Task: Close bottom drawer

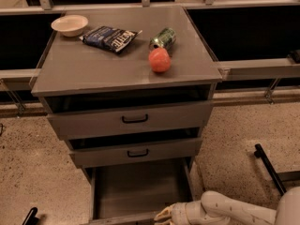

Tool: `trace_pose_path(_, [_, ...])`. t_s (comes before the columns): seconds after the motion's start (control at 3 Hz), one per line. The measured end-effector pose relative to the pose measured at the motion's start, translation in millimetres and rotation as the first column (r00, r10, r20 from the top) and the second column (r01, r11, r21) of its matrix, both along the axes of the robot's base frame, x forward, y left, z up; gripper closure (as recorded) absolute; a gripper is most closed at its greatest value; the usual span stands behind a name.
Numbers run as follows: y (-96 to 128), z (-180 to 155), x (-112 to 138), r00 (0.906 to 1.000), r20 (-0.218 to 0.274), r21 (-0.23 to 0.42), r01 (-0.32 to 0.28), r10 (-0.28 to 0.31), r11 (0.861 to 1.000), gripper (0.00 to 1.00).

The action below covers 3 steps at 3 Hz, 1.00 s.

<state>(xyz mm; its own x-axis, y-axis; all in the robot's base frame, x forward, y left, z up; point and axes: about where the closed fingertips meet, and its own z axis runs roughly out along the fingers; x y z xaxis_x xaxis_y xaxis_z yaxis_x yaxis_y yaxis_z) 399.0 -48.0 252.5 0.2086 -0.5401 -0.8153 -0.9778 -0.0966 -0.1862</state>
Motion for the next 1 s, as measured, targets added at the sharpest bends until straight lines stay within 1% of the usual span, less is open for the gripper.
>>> trace_pose_path(0.33, [-15.8,-18.6,-1.9,0.9995,-0.002,-0.037,0.031,-0.031,0.999,0.89])
trace_pose_path(0.67, [-28.6,-29.2,-1.5,0.9985,0.000,-0.063,0.055,-0.055,0.997,1.00])
trace_pose_path(1.0, [-33.0,-43.5,-2.7,0.9979,-0.007,-0.068,0.064,-0.065,0.996,1.00])
